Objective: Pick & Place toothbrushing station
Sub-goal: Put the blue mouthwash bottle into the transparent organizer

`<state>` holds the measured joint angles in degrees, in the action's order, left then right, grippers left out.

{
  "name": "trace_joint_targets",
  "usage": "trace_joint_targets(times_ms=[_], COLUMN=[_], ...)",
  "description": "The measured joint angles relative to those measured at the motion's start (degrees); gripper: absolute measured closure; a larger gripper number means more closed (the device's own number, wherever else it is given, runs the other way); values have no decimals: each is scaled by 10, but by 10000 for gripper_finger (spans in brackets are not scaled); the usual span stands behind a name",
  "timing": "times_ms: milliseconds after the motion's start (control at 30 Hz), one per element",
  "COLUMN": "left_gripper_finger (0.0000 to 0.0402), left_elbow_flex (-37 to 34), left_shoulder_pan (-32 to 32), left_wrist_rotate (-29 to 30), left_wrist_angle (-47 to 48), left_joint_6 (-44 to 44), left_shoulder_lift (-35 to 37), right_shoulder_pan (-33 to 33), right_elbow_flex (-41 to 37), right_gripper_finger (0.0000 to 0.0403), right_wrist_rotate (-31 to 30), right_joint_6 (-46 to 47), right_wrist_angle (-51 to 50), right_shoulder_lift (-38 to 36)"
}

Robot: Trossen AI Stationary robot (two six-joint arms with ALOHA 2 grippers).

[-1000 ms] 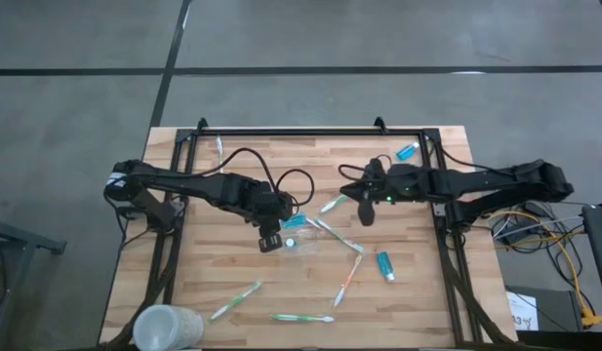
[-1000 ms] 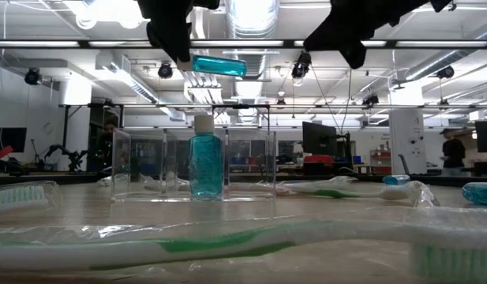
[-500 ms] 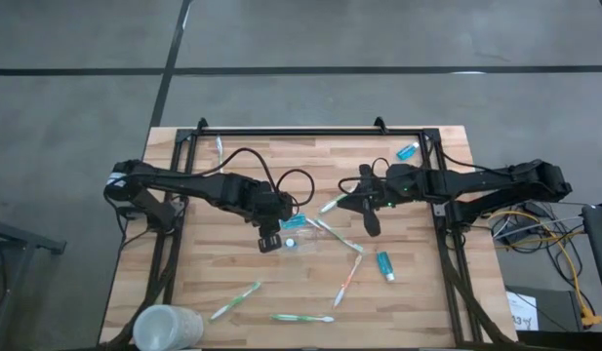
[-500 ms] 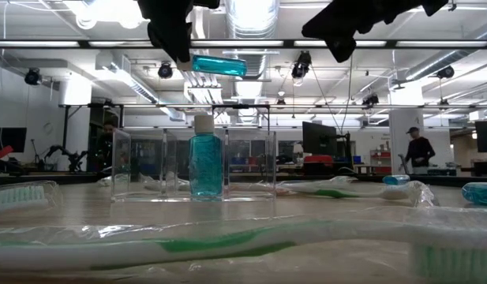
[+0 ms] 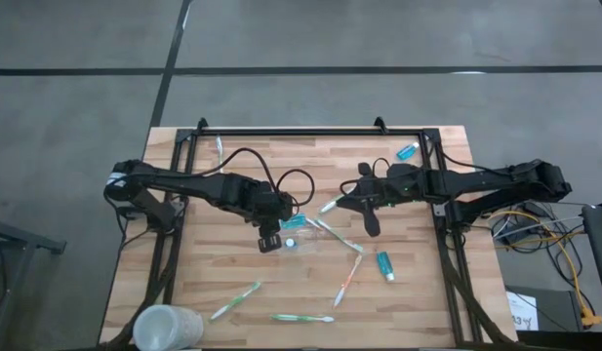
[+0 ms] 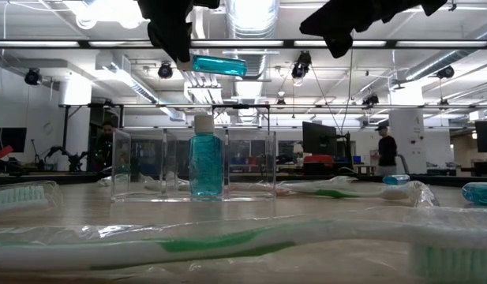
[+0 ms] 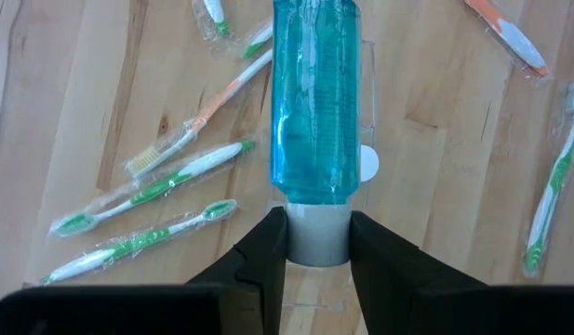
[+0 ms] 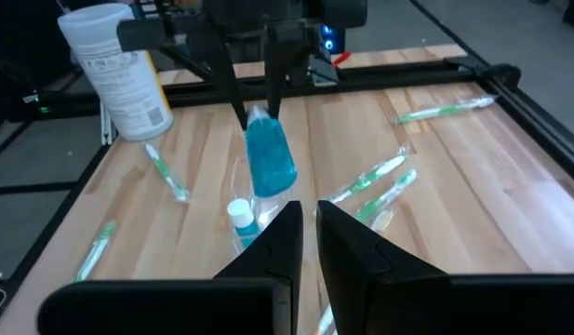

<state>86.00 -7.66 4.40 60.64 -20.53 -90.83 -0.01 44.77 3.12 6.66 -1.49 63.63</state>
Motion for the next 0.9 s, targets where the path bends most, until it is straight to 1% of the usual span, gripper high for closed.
trace_joint_targets(times_ms=[467, 533, 700, 733, 800, 867, 900], left_gripper_finger=[296, 296, 296, 296, 296, 296, 296], left_elbow_flex=[0, 0, 0, 0, 0, 0, 0], left_shoulder_pan=[0, 0, 0, 0, 0, 0, 0], left_wrist_rotate=[0, 0, 1, 3, 8, 10, 11], left_wrist_angle=[0, 0, 0, 0, 0, 0, 0], left_joint_6=[6, 6, 7, 7, 9, 14, 14], left_shoulder_lift=[0, 0, 0, 0, 0, 0, 0], right_shoulder_pan=[0, -1, -2, -2, -2, -2, -2], right_elbow_flex=[0, 0, 0, 0, 0, 0, 0], right_gripper_finger=[369, 369, 369, 369, 369, 369, 369], right_wrist_rotate=[5, 40, 204, 229, 252, 244, 228], right_joint_6=[-13, -34, -128, -144, -154, -141, -132], right_wrist_angle=[2, 2, 2, 3, 4, 4, 4], right_shoulder_lift=[0, 0, 0, 0, 0, 0, 0])
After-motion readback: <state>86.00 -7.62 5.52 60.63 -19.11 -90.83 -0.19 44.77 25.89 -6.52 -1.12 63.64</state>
